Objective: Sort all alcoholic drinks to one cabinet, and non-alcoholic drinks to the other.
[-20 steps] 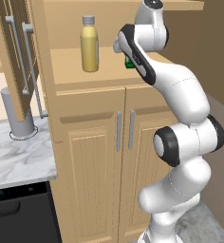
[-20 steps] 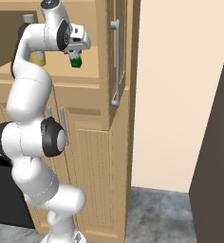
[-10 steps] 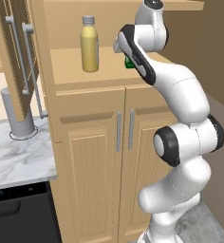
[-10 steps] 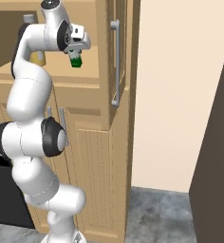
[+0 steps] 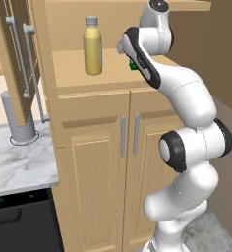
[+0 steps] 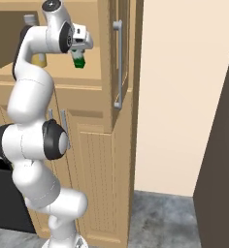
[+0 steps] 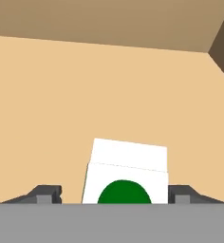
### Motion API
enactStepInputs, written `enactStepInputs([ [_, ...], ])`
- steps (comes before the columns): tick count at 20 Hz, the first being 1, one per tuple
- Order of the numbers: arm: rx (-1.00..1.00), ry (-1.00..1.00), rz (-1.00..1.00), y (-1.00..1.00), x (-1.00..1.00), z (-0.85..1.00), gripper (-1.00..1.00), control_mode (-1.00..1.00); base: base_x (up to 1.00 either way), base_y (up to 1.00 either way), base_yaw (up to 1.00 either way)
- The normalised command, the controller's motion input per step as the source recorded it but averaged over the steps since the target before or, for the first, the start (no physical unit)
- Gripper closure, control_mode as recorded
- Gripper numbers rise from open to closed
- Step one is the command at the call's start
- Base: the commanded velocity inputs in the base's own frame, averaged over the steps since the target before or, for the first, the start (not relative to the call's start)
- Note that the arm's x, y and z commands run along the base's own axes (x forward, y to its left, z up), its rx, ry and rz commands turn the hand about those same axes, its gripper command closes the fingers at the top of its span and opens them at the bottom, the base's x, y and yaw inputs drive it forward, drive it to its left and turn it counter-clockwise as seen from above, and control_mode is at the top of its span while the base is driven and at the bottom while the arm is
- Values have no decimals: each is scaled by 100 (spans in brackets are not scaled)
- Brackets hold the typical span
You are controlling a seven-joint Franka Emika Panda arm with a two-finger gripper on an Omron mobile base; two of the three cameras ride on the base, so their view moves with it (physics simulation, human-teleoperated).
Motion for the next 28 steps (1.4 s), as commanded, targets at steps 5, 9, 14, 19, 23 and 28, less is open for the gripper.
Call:
enactStepInputs([
  [5, 0, -5, 0, 0, 12, 0, -100, -100, 0, 0, 0],
  [9, 0, -3, 0, 0, 12, 0, -100, -100, 0, 0, 0],
  [14, 0, -4, 0, 0, -2, 0, -100, -100, 0, 0, 0],
  [19, 0, -1, -1, 14, -75, -3, -100, -100, 0, 0, 0],
  [23, 0, -1, -8, 27, -100, -11, -100, -100, 0, 0, 0],
  [28, 0, 0, -9, 21, -100, -36, -100, -100, 0, 0, 0],
])
